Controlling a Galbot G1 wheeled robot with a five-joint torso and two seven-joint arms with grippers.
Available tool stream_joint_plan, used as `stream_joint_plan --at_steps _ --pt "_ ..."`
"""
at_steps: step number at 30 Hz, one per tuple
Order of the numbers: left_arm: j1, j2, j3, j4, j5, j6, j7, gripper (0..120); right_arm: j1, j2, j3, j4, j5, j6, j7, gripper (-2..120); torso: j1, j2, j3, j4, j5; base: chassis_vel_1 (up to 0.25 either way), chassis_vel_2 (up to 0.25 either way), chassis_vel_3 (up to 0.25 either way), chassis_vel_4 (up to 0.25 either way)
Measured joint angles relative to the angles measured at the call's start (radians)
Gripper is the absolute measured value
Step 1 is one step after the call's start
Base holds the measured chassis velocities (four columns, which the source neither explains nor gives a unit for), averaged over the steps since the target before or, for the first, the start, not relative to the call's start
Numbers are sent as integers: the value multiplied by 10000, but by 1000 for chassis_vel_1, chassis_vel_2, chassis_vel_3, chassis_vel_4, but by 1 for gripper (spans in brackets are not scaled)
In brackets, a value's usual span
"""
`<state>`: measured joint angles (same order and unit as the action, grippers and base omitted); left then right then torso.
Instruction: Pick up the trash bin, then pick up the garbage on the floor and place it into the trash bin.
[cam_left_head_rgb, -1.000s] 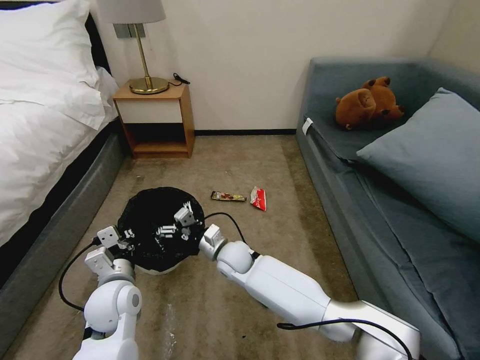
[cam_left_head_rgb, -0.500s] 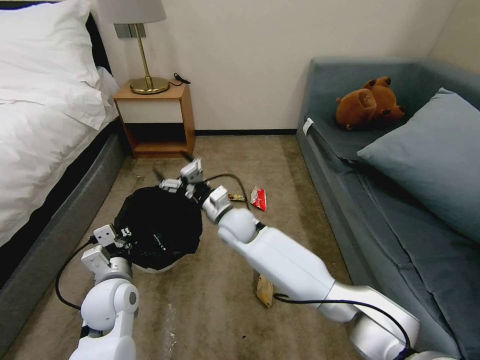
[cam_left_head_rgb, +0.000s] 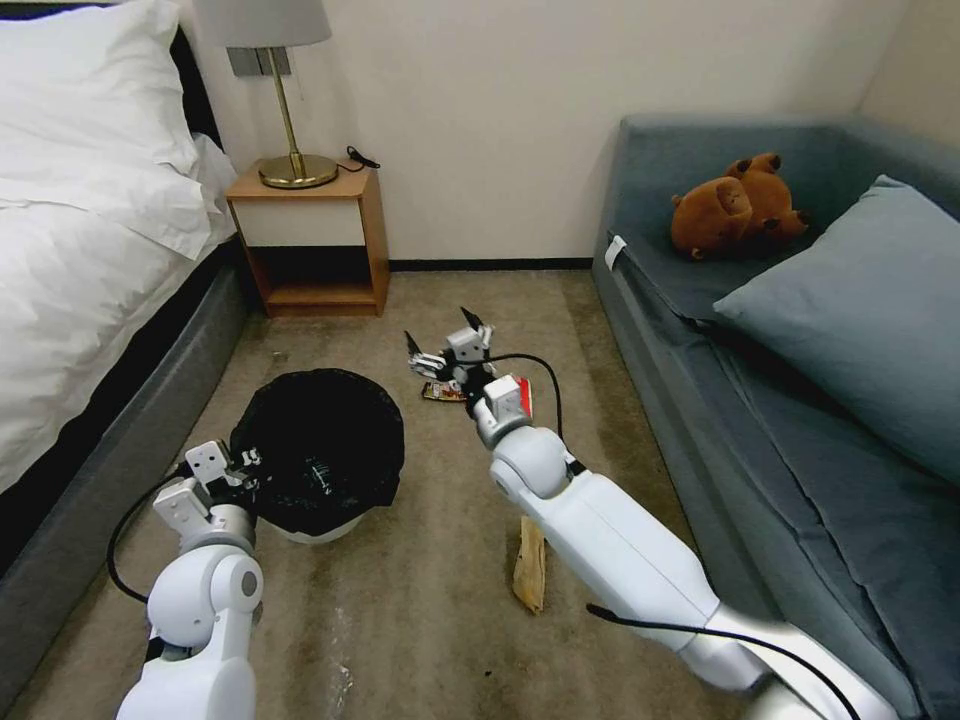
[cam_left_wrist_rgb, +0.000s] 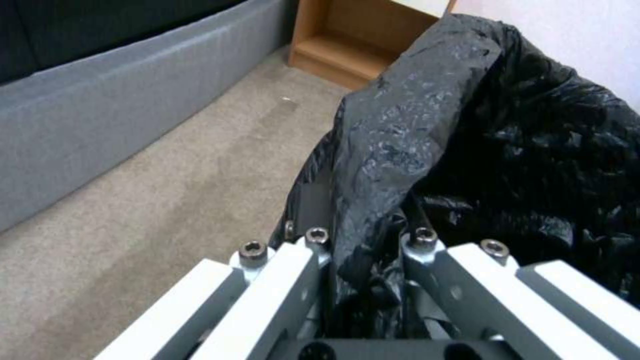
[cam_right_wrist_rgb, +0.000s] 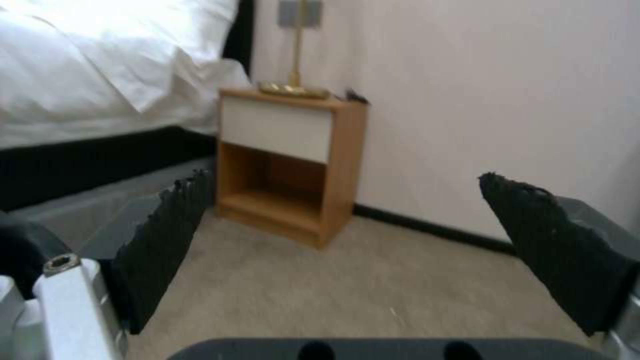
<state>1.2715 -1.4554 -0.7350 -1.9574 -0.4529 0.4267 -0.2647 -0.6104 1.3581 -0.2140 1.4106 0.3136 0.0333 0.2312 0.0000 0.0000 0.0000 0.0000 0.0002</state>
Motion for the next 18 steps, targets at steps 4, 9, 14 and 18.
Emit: stream_joint_plan --at_steps 4,9,14,18 --pt "28 34 7 185 -44 -295 364 4 -742 23 685 -266 -252 -569 308 100 0 0 0 0 0 0 0 0 0" --pt "-164 65 44 496 -6 -529 542 4 -1450 267 1297 -526 -370 -1278 662 99 0 0 0 0 -1 0 0 0 0" --pt "-247 65 100 629 31 -611 620 4 -2017 497 1688 -590 -507 -1830 760 99 0 0 0 0 -2 0 0 0 0" --pt "-324 -1 106 632 71 -621 637 4 -2384 628 2008 -620 -574 -2263 797 100 0 0 0 0 -1 0 0 0 0"
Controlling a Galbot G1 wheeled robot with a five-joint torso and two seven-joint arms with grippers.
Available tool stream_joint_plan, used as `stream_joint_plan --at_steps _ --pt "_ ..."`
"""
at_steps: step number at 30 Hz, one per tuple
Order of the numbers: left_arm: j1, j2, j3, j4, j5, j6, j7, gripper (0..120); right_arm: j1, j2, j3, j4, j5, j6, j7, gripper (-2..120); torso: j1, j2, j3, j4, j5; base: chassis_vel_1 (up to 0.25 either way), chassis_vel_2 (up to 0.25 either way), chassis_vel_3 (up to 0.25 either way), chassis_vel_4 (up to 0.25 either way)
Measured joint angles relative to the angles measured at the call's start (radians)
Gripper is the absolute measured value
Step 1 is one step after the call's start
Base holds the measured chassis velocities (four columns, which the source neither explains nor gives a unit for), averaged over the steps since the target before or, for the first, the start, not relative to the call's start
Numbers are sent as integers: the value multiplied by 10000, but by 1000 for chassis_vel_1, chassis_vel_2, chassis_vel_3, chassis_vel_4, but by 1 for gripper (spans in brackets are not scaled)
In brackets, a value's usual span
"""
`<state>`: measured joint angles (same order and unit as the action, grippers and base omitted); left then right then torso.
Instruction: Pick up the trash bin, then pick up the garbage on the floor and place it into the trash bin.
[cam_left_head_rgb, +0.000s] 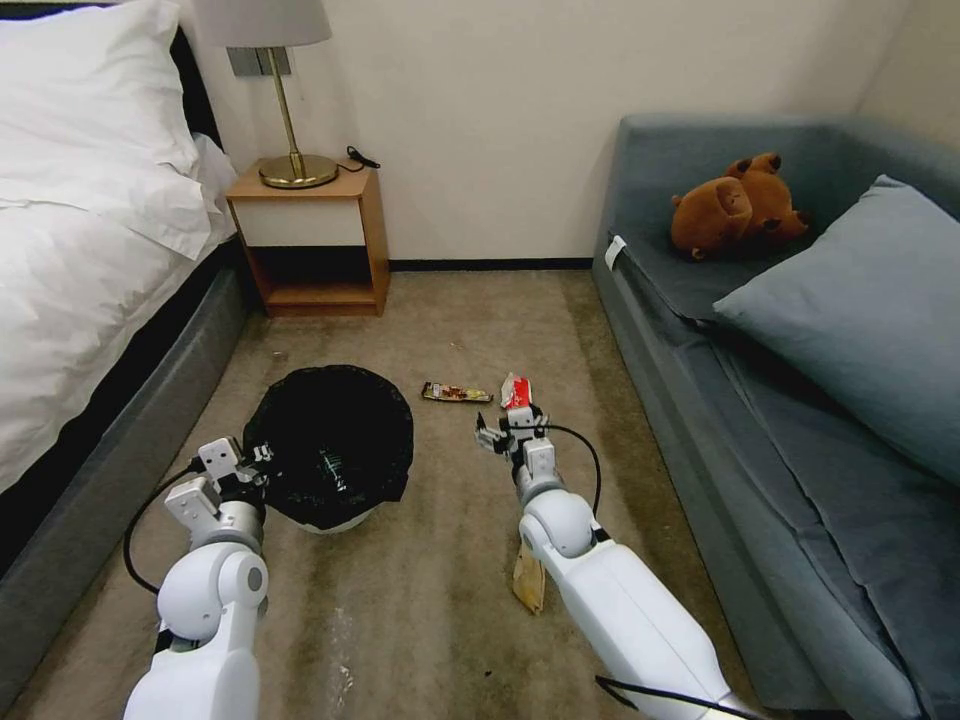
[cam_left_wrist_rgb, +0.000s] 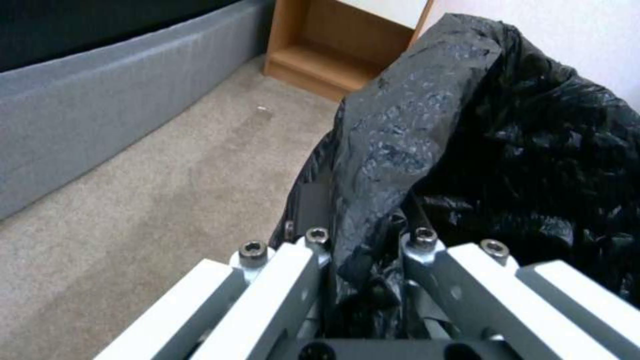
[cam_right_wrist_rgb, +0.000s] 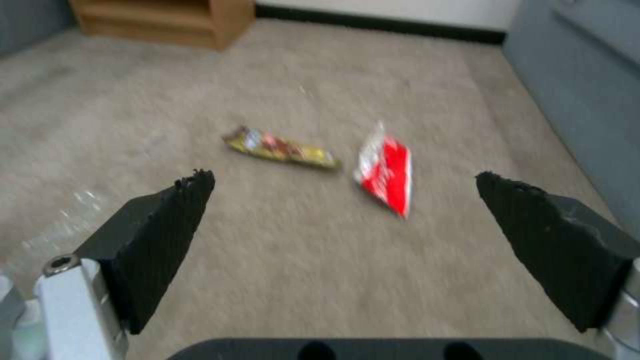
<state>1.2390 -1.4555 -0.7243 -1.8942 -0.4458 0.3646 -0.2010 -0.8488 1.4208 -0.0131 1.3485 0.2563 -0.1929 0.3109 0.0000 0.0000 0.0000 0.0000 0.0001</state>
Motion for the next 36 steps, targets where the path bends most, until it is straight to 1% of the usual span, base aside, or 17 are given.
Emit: stream_joint_plan --at_steps 4,6,12,15,20,36 --pt "18 -65 7 -28 28 0 -20 4 -399 93 333 -34 -163 -286 7 99 0 0 -1 0 0 0 0 0 0" --pt "101 -83 15 -70 29 0 -35 4 -691 119 552 -76 -374 -410 -171 99 0 0 0 0 0 0 0 0 0" --pt "223 -103 0 -140 26 -24 -55 4 -1060 349 984 -630 -688 -424 -502 100 0 0 0 0 -1 0 0 0 0" --pt "290 -105 -11 -257 19 -30 -70 4 -1167 461 1133 -1013 -814 -328 -720 100 0 0 0 0 0 0 0 0 0" --pt "395 -110 6 -445 25 -30 -192 4 -1304 667 1379 -1863 -1297 75 -1142 100 0 0 -1 1 0 0 0 0 0" --pt "655 -172 -63 -735 74 -28 -242 4 -1591 959 1716 -3171 -1964 951 -1563 100 -1 0 0 0 -1 0 0 0 0"
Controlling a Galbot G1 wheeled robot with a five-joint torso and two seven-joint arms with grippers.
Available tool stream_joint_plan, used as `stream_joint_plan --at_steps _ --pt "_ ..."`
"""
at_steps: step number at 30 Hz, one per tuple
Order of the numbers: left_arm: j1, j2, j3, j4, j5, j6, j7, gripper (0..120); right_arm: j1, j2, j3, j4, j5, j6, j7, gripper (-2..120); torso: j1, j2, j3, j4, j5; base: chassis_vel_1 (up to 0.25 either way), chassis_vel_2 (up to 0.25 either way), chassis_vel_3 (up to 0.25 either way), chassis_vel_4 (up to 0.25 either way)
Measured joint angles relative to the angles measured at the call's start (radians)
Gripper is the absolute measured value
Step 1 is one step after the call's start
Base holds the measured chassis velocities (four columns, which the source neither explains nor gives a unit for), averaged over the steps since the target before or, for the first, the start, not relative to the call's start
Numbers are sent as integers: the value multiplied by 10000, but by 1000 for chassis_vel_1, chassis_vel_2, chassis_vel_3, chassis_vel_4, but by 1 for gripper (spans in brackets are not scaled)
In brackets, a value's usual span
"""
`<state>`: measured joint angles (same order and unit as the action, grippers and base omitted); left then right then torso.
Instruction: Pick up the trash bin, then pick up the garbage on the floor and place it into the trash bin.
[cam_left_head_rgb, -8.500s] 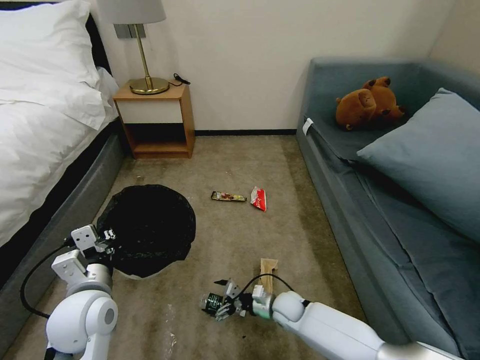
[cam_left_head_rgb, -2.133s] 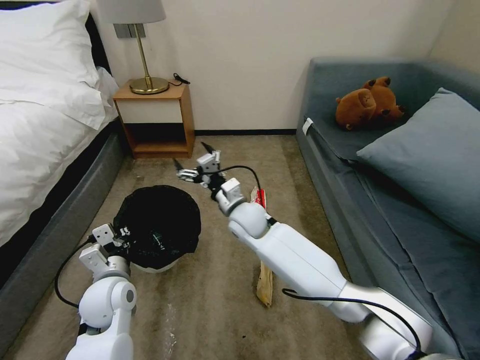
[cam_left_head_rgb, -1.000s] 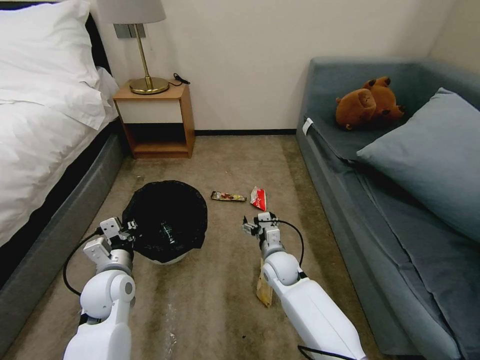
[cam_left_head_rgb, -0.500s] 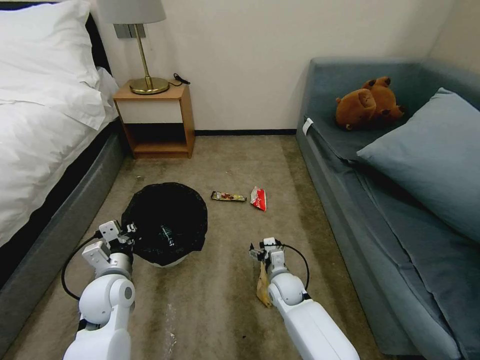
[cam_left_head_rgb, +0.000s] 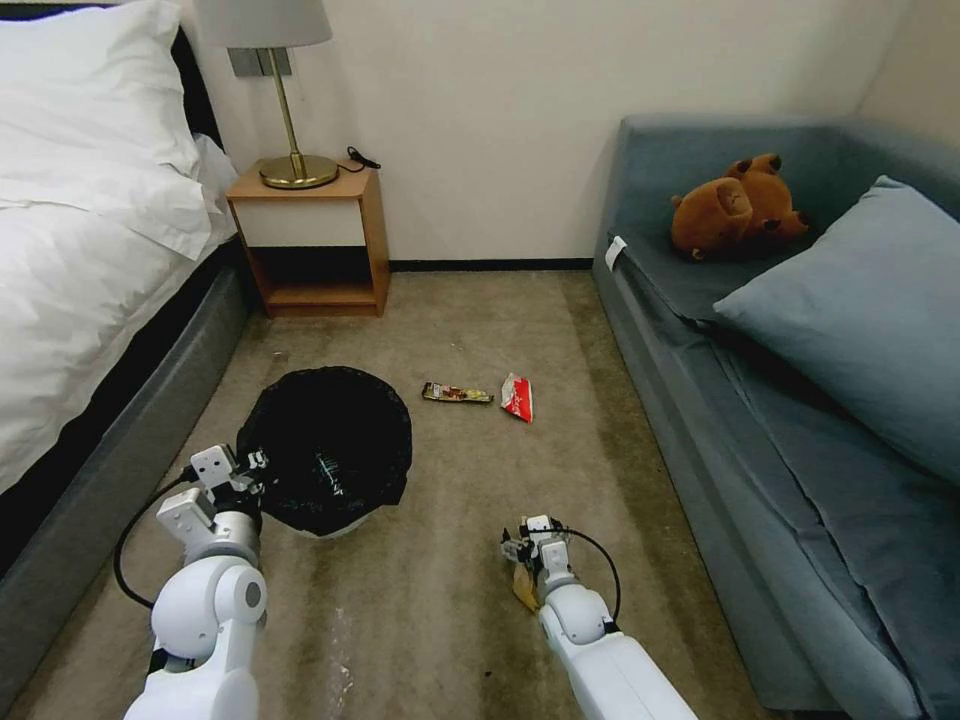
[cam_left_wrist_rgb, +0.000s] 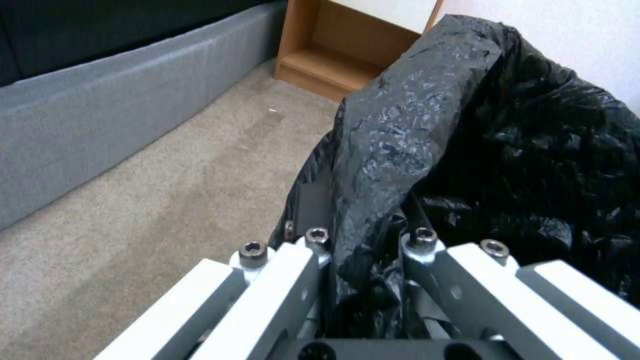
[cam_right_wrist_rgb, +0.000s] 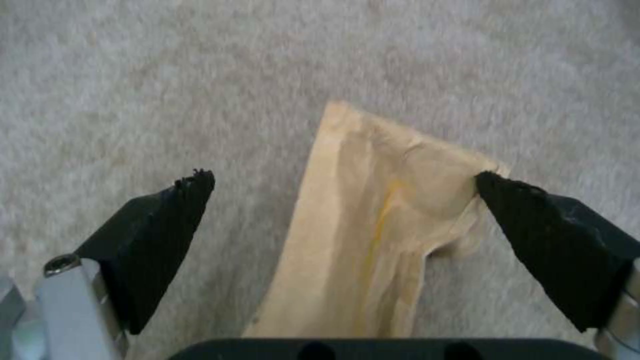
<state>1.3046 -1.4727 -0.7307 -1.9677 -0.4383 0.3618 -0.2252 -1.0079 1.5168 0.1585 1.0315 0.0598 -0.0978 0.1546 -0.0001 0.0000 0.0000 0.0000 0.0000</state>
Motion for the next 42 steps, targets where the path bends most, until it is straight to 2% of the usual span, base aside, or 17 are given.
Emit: stream_joint_plan --at_steps 14,17,18,20,24,25,28,29,32,33,35,37,38,39,41,42 --pt "99 -5 -9 -25 17 -43 -4 4 -58 295 414 -744 -333 786 -267 99 1 0 0 0 -1 0 0 0 0" --pt "103 0 -9 -27 19 -46 -5 4 -50 302 446 -807 -336 872 -255 95 1 1 0 0 0 0 0 0 0" --pt "130 0 -2 -28 30 -58 -8 4 -46 303 474 -870 -336 1034 -249 88 1 0 0 0 -1 0 0 0 0" --pt "152 -2 6 -28 36 -70 -8 4 -42 313 494 -919 -342 1154 -244 85 1 0 1 0 -1 0 0 0 0" --pt "183 -14 7 -28 54 -104 -7 4 -50 359 585 -1052 -389 1394 -222 65 1 0 0 -1 -1 0 0 0 0" --pt "183 -14 7 -28 54 -104 -7 4 -50 359 585 -1052 -389 1394 -222 65 1 0 0 -1 -1 0 0 0 0" --pt "185 25 -37 -36 39 -113 -2 4 -43 411 664 -1155 -481 1510 -172 51 0 0 0 0 -1 0 0 0 0" --pt "185 25 -37 -36 39 -113 -2 4 -43 411 664 -1155 -481 1510 -172 51 0 0 0 0 -1 0 0 0 0" --pt "207 15 -44 -38 27 -133 2 4 -11 442 677 -1238 -519 1575 -137 36 0 0 0 0 -1 0 0 0 0" --pt "207 15 -44 -38 27 -133 2 4 -11 442 677 -1238 -519 1575 -137 36 0 0 0 0 -1 0 0 0 0" --pt "229 0 -35 -38 30 -174 7 4 46 499 728 -1364 -561 1642 -136 27 1 0 0 0 -1 0 0 0 0" --pt "239 0 -35 -38 31 -180 9 4 62 514 742 -1397 -576 1669 -131 25 0 0 0 0 0 0 0 0 0" --pt "267 3 -36 -37 30 -188 17 4 75 520 751 -1433 -596 1707 -123 17 0 0 1 2 1 0 0 0 0" --pt "267 3 -36 -37 30 -188 17 4 75 520 751 -1433 -596 1707 -123 17 0 0 1 2 1 0 0 0 0" --pt "254 12 -74 -9 25 -202 22 4 118 517 778 -1572 -748 1798 -118 4 0 0 0 1 1 0 0 0 0" --pt "254 12 -74 -9 25 -202 22 4 118 517 778 -1572 -748 1798 -118 4 0 0 0 1 1 0 0 0 0"
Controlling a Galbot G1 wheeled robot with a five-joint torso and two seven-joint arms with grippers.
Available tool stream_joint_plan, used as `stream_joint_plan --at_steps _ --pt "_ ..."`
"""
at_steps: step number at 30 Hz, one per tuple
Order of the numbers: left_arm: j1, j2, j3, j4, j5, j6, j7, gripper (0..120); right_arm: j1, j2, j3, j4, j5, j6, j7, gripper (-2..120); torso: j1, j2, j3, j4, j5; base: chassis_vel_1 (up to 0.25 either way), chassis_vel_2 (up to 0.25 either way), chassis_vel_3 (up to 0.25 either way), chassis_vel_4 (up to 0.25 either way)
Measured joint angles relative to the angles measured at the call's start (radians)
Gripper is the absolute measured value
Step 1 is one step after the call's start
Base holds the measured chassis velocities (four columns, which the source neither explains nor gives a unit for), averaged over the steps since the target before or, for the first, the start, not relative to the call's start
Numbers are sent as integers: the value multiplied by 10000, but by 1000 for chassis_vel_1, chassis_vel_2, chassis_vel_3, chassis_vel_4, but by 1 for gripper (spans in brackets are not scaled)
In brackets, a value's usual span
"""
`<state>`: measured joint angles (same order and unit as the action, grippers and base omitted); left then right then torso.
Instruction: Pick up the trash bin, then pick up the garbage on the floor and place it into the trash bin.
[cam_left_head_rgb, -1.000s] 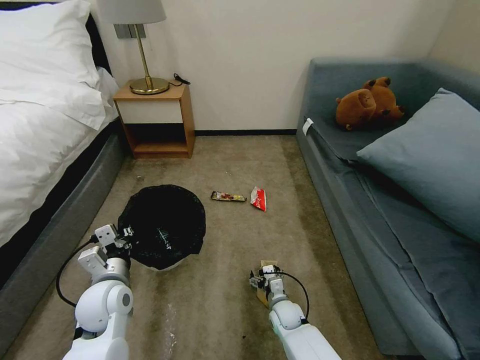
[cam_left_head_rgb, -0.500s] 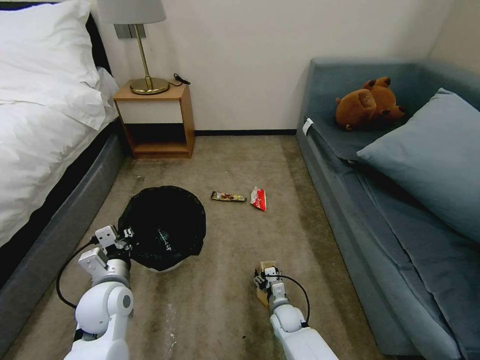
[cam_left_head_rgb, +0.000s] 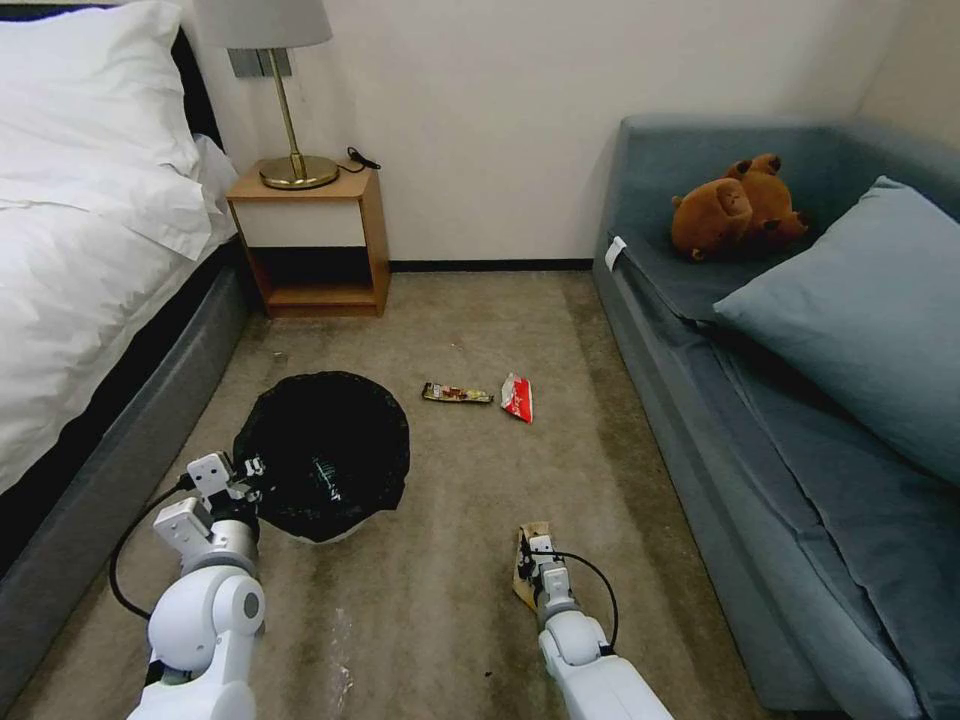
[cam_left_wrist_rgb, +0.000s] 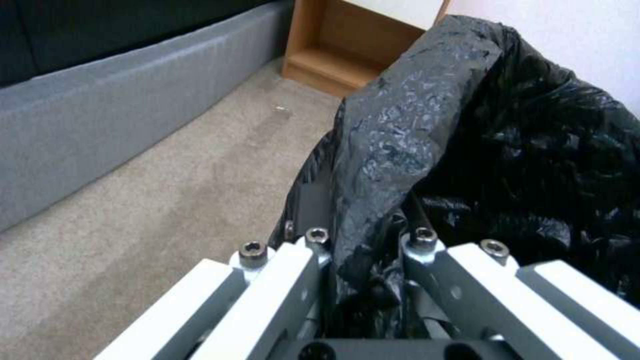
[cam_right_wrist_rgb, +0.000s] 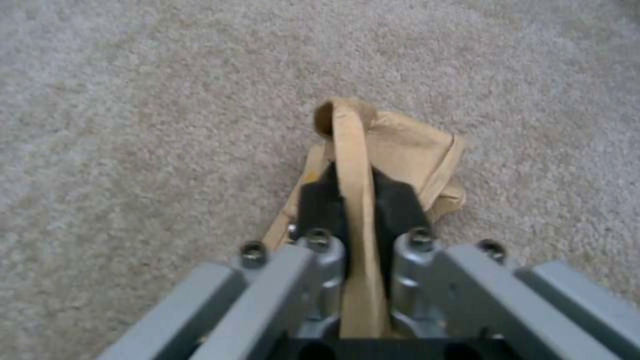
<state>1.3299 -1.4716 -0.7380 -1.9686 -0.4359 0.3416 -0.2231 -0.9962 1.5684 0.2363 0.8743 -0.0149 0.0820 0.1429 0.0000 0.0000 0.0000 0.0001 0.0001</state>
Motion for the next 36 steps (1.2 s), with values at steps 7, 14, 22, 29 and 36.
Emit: stream_joint_plan --at_steps 7,14,22,29,36 --pt "-61 -18 6 8 -7 -1 0 4 41 28 7 -35 -89 47 29 0 0 0 1 -1 -1 0 0 0 0" --pt "-64 -9 5 56 -19 -24 -1 4 47 2 -10 10 -126 78 44 0 0 0 1 -1 -1 0 0 0 0" --pt "-58 -56 47 111 -10 -50 -22 4 44 -75 -79 322 -167 127 153 0 0 0 1 -1 0 0 0 0 0" --pt "-46 -108 99 152 40 -82 -33 4 156 -392 -714 1563 421 49 602 0 0 0 1 -2 -1 0 0 0 0" --pt "-88 -99 102 203 69 -94 -128 4 650 -760 -1888 3979 927 -128 1487 0 0 0 1 0 -2 0 0 0 0"
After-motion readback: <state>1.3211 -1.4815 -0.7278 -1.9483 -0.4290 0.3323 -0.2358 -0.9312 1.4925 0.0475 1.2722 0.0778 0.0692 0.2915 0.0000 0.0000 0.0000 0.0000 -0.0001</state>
